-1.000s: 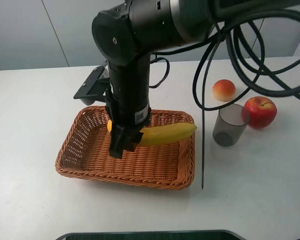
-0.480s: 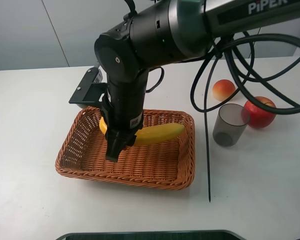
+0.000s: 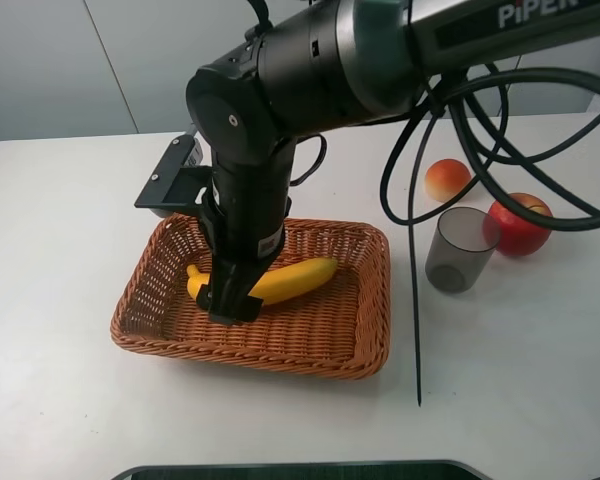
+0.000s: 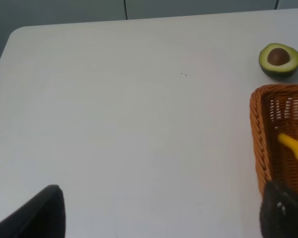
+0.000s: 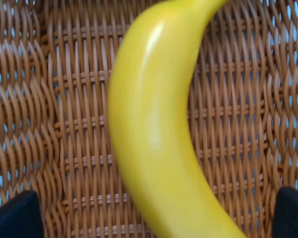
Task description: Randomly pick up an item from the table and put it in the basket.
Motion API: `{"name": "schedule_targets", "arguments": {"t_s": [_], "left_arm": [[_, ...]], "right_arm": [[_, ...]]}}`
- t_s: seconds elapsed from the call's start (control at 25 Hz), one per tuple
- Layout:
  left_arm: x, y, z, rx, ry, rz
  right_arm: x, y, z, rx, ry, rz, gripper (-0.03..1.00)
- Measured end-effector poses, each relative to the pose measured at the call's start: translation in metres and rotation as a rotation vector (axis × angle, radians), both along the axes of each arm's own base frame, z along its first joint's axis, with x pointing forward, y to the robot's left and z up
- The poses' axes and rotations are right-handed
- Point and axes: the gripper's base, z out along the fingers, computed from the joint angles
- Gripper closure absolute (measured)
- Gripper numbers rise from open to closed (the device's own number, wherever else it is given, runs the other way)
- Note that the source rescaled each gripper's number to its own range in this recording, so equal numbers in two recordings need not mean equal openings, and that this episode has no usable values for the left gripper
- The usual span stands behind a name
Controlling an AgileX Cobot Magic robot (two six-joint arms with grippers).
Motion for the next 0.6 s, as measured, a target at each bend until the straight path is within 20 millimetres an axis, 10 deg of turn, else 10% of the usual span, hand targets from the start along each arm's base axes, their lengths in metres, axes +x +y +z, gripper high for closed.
{"name": "schedule_targets", "arguments": {"t_s": [0.24,0.6], "left_arm": [[0.0,0.0,0.0,0.0,0.0,0.0],[0.0,0.0,0.0,0.0,0.0,0.0]], "right_arm": [[0.016,-0.021,0.039,0.078,-0.021,-0.165,-0.03],[0.05,-0.108,0.113,0.175,0.002,-0.71,-0.03]]}}
